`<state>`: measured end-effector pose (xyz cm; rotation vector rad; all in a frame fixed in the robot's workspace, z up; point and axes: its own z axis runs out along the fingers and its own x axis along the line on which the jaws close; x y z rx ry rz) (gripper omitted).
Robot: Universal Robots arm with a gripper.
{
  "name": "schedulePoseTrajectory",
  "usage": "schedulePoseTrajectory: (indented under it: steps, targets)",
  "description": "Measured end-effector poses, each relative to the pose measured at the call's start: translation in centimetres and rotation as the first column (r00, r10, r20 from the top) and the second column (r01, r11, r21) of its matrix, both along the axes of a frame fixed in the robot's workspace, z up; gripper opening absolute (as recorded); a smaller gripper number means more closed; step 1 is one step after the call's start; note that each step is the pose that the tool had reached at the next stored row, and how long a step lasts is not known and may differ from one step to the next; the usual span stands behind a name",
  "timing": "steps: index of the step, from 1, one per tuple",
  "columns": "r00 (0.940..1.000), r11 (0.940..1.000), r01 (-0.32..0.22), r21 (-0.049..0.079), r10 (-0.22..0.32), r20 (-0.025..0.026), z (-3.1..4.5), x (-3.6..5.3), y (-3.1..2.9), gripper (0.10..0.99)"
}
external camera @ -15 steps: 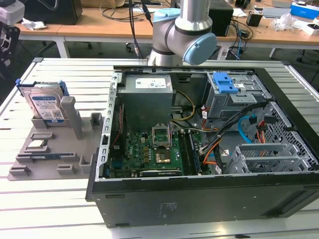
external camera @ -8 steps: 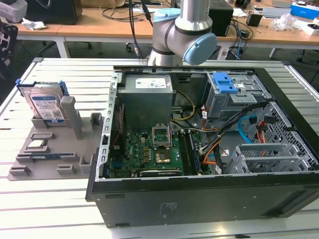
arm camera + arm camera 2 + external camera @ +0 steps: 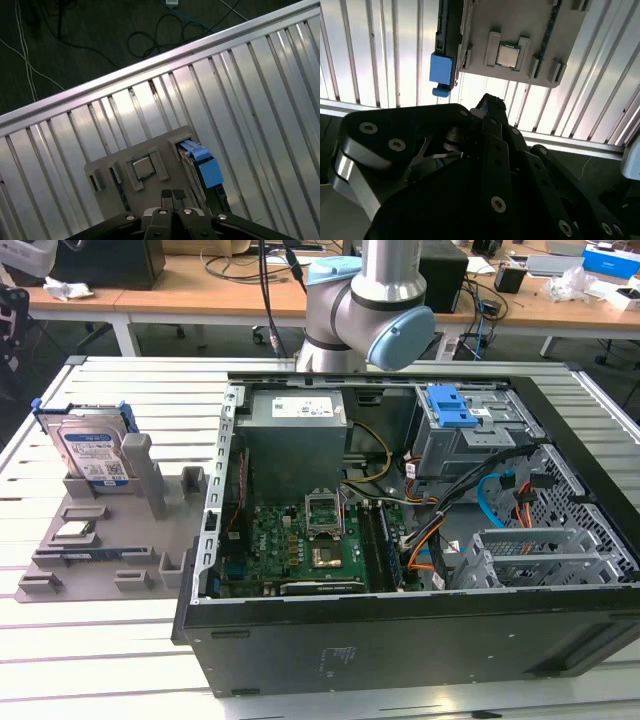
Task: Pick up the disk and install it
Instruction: 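Pick up the disk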
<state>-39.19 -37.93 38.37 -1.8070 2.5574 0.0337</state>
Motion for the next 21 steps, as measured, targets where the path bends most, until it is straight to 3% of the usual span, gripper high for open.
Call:
schedulePoseTrajectory:
  steps: [5, 9, 15, 17, 21]
  targets:
    - [0.9958, 0.9958, -0.091, 0.0, 0.091, 0.0, 0.0, 0.0, 0.0, 0.106]
    - [0.981, 0.981, -0.194, 0.0, 0.194, 0.0, 0.0, 0.0, 0.0, 0.106]
    - [0.948, 0.948, -0.318, 0.0, 0.318, 0.0, 0.0, 0.0, 0.0, 0.106]
    - [0.9312, 0.9312, -0.365, 0.0, 0.365, 0.0, 0.0, 0.0, 0.0, 0.106]
    - [0.9044, 0.9044, -0.427, 0.0, 0.427, 0.0, 0.0, 0.0, 0.0, 0.106]
